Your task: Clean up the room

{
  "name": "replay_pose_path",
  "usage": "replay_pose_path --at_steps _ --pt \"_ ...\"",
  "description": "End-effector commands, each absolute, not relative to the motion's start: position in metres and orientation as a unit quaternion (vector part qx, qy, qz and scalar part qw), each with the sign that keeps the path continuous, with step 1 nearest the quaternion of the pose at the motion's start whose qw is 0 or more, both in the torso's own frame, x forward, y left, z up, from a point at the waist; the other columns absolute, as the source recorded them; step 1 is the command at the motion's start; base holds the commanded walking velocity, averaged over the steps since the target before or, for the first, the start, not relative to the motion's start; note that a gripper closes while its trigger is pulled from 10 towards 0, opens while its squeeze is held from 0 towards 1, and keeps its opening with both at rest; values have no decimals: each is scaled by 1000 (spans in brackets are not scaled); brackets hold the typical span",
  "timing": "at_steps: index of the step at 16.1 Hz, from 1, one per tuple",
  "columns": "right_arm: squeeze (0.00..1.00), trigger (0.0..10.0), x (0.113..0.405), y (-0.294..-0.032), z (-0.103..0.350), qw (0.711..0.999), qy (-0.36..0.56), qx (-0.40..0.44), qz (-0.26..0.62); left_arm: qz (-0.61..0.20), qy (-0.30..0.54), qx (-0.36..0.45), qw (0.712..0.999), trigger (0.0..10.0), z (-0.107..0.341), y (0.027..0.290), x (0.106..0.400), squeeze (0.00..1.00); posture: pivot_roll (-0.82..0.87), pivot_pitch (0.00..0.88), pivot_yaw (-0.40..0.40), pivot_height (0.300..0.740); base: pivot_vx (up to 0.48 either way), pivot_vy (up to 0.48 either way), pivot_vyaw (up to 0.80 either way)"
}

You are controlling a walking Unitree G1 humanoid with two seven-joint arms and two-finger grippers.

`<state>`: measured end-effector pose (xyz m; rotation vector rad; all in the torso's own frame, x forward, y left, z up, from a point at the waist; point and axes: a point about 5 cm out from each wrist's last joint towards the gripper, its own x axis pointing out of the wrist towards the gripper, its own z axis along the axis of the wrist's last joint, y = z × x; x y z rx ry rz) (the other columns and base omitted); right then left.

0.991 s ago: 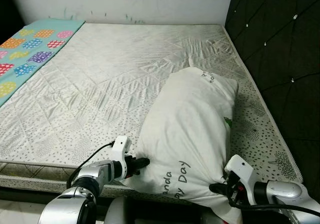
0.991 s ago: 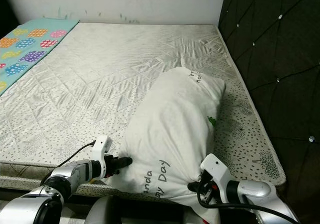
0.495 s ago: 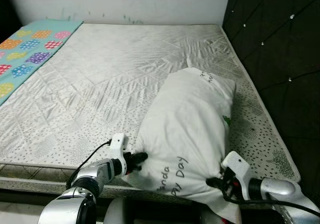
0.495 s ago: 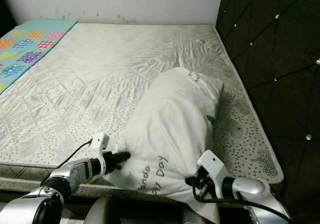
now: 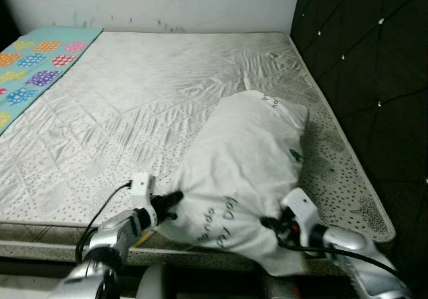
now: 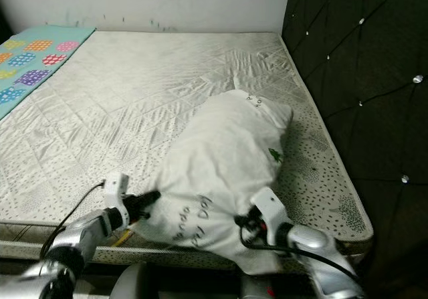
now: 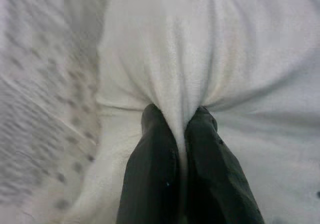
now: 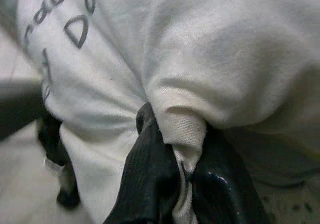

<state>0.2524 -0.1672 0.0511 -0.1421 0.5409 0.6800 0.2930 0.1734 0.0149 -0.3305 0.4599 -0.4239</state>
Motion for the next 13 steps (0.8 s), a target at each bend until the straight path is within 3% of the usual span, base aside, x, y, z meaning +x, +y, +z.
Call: replay_pose_path --at_steps 1,4,6,13 --pt "0 0 269 -180 72 938 211 -77 264 -160 144 -143 966 0 40 191 301 0 -173 0 23 617 0 0 0" --pt "0 0 278 -159 79 959 163 -50 225 -118 16 -82 989 0 77 183 280 0 -136 0 14 617 0 0 0" --pt "0 0 280 -144 80 968 141 -45 205 -86 -27 -81 993 0 97 177 272 0 -115 0 8 617 0 0 0" --pt "0 0 295 -138 109 993 50 27 103 -34 -25 -103 994 0 111 180 265 0 -106 0 23 617 0 0 0"
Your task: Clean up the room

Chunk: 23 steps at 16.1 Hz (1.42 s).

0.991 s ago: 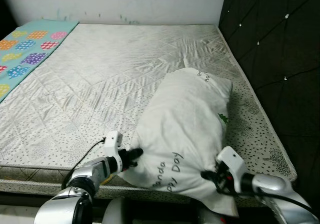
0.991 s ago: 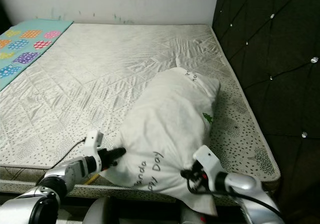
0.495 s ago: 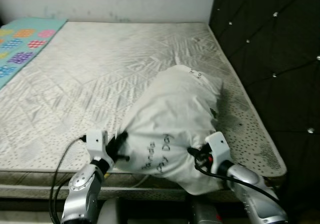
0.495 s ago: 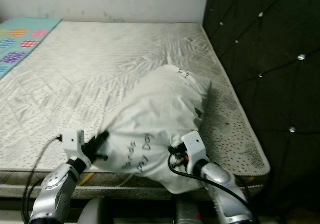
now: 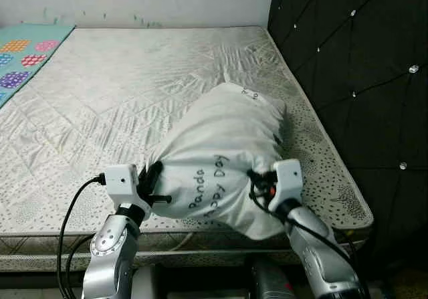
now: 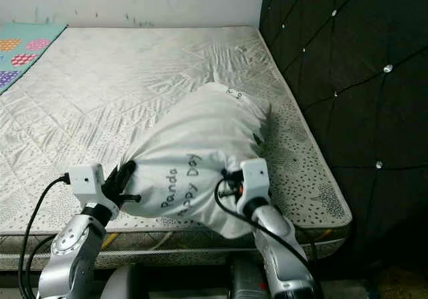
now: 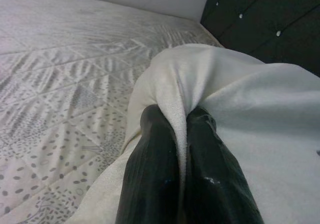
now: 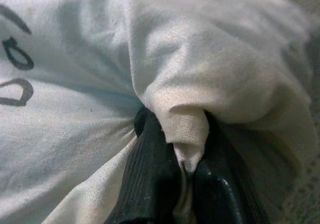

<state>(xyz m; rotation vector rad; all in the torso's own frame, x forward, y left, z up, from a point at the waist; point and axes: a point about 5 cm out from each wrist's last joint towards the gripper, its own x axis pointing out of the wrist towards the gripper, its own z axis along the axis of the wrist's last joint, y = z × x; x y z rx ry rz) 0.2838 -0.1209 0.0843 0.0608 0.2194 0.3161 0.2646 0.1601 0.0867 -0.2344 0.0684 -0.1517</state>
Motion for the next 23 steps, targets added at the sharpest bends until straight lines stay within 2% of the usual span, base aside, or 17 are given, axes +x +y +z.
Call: replay_pose_path --at_steps 1,4,8,15,23 --pt "0 0 297 -139 111 994 44 30 94 -34 -23 -106 994 0 113 179 266 0 -106 0 23 617 0 0 0" --pt "0 0 303 -140 120 995 22 41 88 -45 -21 -108 993 0 114 172 266 0 -104 0 23 617 0 0 0" --pt "0 0 308 -144 122 996 24 38 81 -66 -11 -112 991 0 112 159 261 0 -102 0 20 667 0 0 0" --pt "0 0 307 -146 117 995 35 34 85 -68 -6 -112 991 0 112 157 263 0 -107 0 16 740 0 0 0" --pt "0 0 302 -144 119 996 20 32 86 -65 0 -114 991 0 110 156 262 0 -111 0 15 740 0 0 0"
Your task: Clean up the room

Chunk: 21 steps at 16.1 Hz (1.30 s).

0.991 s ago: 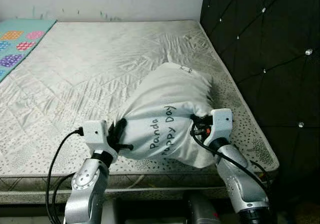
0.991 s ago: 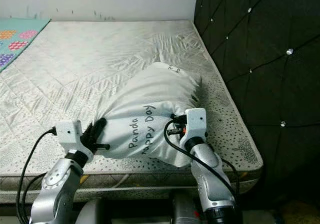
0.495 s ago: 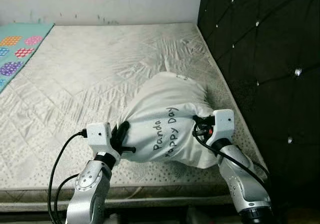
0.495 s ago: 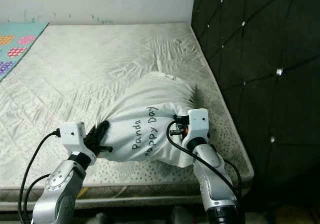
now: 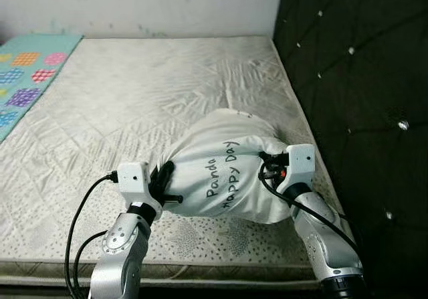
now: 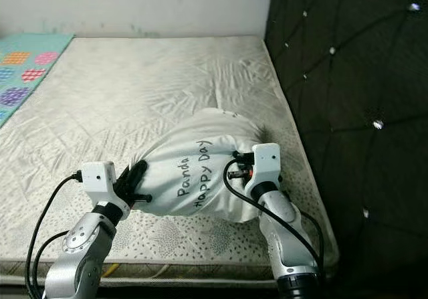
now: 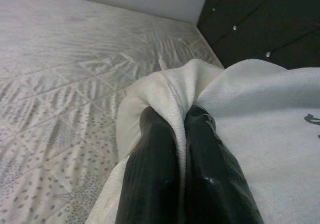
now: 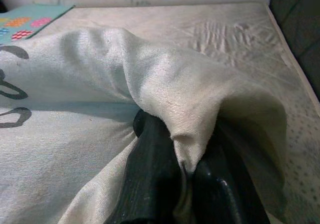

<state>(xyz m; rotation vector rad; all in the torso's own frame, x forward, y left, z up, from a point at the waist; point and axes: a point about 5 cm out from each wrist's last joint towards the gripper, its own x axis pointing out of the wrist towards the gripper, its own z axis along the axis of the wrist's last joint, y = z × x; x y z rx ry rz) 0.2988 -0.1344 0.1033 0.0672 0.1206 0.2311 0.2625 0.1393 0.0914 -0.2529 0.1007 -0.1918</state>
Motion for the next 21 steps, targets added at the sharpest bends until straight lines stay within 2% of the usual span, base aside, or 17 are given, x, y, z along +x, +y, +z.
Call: replay_pose_path --at_steps 1,2,3,4,5,6,9,11,12,13,17,19,21 --pt "0 0 302 -144 120 996 17 33 83 -66 1 -115 991 0 110 155 262 0 -111 0 15 740 0 0 0" --pt "0 0 303 -145 121 996 15 34 80 -67 2 -115 991 2118 110 154 263 0 -111 0 15 740 0 0 0" --pt "0 0 304 -147 122 996 14 34 76 -68 3 -117 991 3098 110 153 264 0 -113 0 17 740 0 0 0" --pt "0 0 305 -149 122 997 13 37 72 -68 7 -116 991 4549 110 153 265 0 -115 0 17 740 0 0 0" --pt "0 0 306 -149 123 997 13 37 70 -66 10 -115 991 9059 109 152 265 0 -115 0 17 740 0 0 0" --pt "0 0 307 -150 123 997 14 38 68 -64 12 -116 991 10000 109 153 267 0 -118 0 16 740 0 0 0" --pt "0 0 306 -151 123 997 14 40 67 -57 18 -123 991 10000 108 153 269 0 -118 0 14 740 0 0 -717" --pt "0 0 305 -149 124 997 12 34 74 -53 17 -124 991 10000 108 154 270 0 -120 0 12 740 0 0 0" --pt "0 3961 305 -148 121 996 18 33 78 -48 25 -124 991 10000 104 157 269 0 -120 0 12 740 0 0 0" --pt "0 10000 304 -146 119 996 24 30 84 -41 32 -133 990 10000 100 158 269 0 -120 0 12 740 0 0 0" --pt "0 10000 293 -142 96 991 83 0 110 -63 60 -115 990 10000 87 152 262 0 -123 0 15 740 0 0 0" --pt "0 10000 279 -147 77 986 124 -30 106 -48 94 -99 990 10000 70 163 250 0 -123 0 15 740 0 0 0" --pt "0 10000 275 -149 73 987 131 -25 95 -22 109 -117 987 10000 64 171 248 0 -120 0 13 740 0 0 0"
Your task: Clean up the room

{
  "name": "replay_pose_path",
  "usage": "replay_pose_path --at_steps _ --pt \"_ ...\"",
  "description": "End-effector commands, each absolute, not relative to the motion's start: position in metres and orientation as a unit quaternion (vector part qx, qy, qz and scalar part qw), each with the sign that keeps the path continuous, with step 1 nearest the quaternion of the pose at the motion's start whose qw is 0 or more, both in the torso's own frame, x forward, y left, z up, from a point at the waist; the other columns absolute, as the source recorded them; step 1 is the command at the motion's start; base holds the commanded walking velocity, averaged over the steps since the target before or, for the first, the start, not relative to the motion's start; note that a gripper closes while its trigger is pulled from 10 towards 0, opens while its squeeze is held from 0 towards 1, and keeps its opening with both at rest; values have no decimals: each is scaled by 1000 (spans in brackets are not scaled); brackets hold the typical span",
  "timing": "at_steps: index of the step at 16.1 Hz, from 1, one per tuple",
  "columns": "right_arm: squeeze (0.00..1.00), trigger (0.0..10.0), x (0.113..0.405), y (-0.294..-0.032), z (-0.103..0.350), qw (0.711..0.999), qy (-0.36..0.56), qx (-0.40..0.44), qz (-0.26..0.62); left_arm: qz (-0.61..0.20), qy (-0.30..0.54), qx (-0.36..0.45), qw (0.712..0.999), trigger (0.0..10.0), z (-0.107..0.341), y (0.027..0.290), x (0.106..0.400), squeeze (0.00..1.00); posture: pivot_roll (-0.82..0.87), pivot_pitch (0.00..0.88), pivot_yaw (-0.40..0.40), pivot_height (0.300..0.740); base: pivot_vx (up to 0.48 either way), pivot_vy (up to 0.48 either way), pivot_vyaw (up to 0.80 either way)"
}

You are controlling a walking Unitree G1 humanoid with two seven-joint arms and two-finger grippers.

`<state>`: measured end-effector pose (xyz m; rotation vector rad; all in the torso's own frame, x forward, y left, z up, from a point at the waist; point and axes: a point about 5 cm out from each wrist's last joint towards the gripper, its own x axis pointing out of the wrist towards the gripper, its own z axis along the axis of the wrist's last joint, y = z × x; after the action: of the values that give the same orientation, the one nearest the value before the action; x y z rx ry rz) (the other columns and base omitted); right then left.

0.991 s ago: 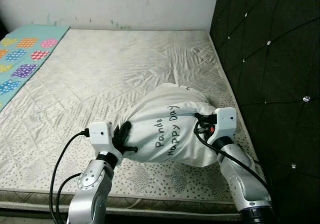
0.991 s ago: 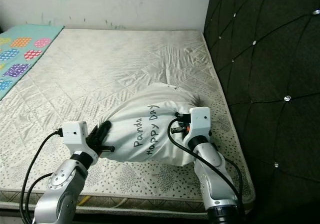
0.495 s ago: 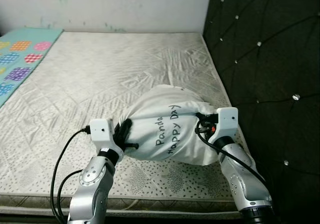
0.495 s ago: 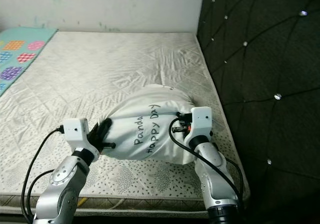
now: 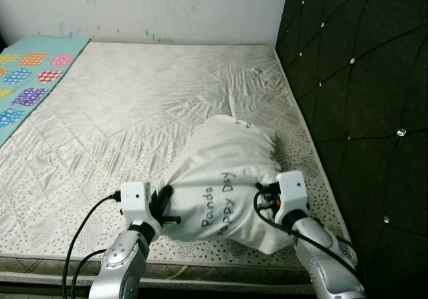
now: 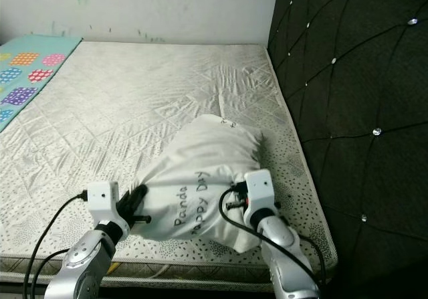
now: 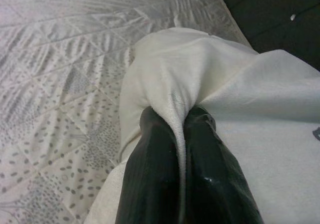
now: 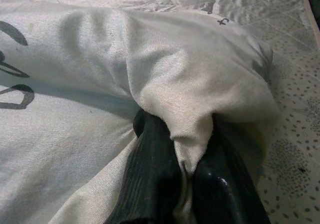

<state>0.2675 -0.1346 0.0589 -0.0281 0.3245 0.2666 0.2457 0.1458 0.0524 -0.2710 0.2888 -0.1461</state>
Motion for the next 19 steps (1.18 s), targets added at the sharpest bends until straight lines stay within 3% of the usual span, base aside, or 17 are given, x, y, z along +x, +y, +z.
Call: replay_pose_path --at_steps 1,19 --pt "0 10000 274 -149 72 986 130 -28 96 -13 113 -129 985 10000 63 173 248 0 -119 0 12 740 0 0 0" --pt "0 10000 284 -152 78 989 118 -29 84 -31 102 -122 987 10000 68 168 255 0 -122 0 5 740 0 0 0"
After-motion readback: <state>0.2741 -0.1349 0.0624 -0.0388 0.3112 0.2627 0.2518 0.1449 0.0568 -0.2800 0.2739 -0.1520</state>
